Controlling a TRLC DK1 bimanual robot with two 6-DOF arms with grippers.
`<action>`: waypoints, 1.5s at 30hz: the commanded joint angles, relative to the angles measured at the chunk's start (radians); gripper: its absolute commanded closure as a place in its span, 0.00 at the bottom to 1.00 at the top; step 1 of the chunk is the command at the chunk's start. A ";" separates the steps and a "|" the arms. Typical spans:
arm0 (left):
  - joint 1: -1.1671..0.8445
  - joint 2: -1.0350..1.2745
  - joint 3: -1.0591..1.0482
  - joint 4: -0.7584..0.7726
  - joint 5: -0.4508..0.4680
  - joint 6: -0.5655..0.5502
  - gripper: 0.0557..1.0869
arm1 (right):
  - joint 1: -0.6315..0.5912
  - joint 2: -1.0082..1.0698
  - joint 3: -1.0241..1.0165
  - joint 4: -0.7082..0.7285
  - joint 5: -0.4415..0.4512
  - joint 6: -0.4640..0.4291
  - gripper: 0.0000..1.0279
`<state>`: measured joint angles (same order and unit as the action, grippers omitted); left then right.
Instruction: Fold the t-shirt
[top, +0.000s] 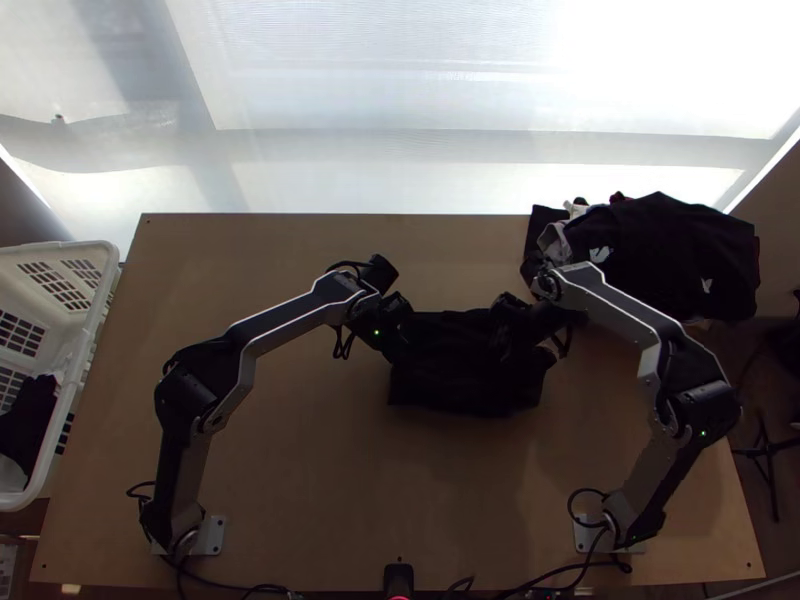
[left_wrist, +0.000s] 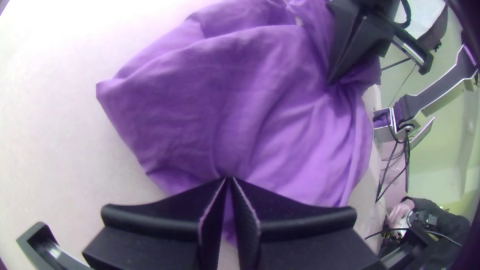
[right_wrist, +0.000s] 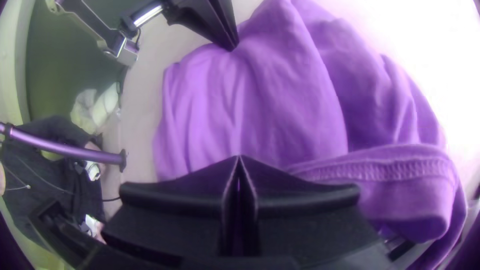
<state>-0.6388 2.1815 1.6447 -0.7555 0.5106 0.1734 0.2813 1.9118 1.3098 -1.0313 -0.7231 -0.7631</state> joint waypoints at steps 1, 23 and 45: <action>-0.005 0.006 0.000 -0.001 -0.014 0.006 0.83 | -0.168 -0.149 -0.121 -0.073 0.004 -0.081 0.97; 0.090 -0.282 0.099 -0.143 0.230 0.011 0.05 | -0.246 -0.508 -0.090 -0.273 0.165 0.053 0.04; 0.584 -0.730 -0.088 -0.169 0.039 0.106 0.05 | 0.768 -0.612 -0.379 0.453 1.151 0.354 0.04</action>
<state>-0.1749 1.5932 1.6505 -0.9581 0.6189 0.2584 0.8726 1.2755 0.9745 -0.7277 0.2928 -0.4767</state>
